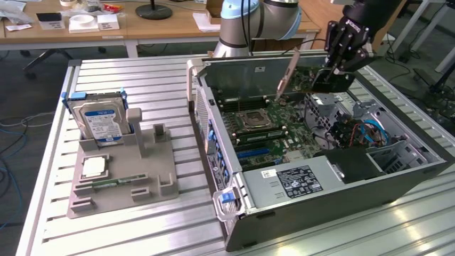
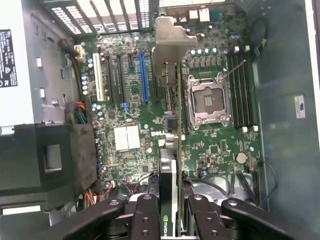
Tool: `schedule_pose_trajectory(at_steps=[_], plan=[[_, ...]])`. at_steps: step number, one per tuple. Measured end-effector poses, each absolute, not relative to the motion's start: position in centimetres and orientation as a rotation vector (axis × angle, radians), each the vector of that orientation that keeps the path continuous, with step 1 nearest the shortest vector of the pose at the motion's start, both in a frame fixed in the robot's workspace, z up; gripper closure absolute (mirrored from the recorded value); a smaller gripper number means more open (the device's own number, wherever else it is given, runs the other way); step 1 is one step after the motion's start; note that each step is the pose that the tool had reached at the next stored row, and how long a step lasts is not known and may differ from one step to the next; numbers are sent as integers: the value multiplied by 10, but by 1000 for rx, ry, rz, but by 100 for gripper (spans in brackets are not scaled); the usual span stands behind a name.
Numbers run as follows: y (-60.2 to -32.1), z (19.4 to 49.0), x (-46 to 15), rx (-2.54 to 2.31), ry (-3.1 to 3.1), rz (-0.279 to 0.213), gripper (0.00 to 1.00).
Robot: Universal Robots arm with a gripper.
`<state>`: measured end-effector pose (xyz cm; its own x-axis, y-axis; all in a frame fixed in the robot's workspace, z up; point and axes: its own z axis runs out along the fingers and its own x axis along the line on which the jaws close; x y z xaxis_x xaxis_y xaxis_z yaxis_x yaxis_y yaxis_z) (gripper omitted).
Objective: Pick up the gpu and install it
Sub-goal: 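Insert the gpu into the slot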
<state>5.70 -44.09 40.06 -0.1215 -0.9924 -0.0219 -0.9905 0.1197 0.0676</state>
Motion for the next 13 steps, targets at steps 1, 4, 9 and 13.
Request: schedule_pose_trajectory(at_steps=[1,4,9,13], plan=[[-441,401,57,2073,-2320,-101,73],[-441,401,57,2105,-2290,-101,73],[-441,400,57,2159,-2237,-99,73],[-441,400,57,2197,-2198,-99,73]])
